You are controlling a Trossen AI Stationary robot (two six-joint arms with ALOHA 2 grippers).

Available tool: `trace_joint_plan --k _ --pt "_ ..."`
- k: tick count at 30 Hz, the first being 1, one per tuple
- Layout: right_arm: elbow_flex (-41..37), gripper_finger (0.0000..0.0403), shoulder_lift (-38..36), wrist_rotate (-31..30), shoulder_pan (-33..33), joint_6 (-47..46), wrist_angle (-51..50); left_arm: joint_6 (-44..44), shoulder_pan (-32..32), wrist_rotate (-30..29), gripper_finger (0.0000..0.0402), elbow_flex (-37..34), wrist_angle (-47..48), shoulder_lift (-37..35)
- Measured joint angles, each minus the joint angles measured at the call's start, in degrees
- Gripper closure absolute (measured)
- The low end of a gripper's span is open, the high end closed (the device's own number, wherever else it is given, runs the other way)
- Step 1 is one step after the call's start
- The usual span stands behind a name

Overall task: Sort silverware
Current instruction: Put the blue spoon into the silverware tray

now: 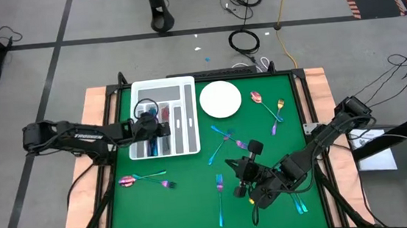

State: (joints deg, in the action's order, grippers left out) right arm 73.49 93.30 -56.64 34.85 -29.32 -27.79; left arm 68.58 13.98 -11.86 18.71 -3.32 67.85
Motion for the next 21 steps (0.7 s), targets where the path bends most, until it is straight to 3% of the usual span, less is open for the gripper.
trace_joint_plan --k 13,21 --pt "0.00 0.0403 0.00 0.02 0.00 0.00 -0.24 -1.60 0.00 -0.20 0.0315 0.01 -0.69 -0.09" --pt "0.00 0.0403 0.00 0.02 0.00 0.02 -0.37 -6.54 0.04 1.16 0.0303 1.33 -0.75 -2.42"
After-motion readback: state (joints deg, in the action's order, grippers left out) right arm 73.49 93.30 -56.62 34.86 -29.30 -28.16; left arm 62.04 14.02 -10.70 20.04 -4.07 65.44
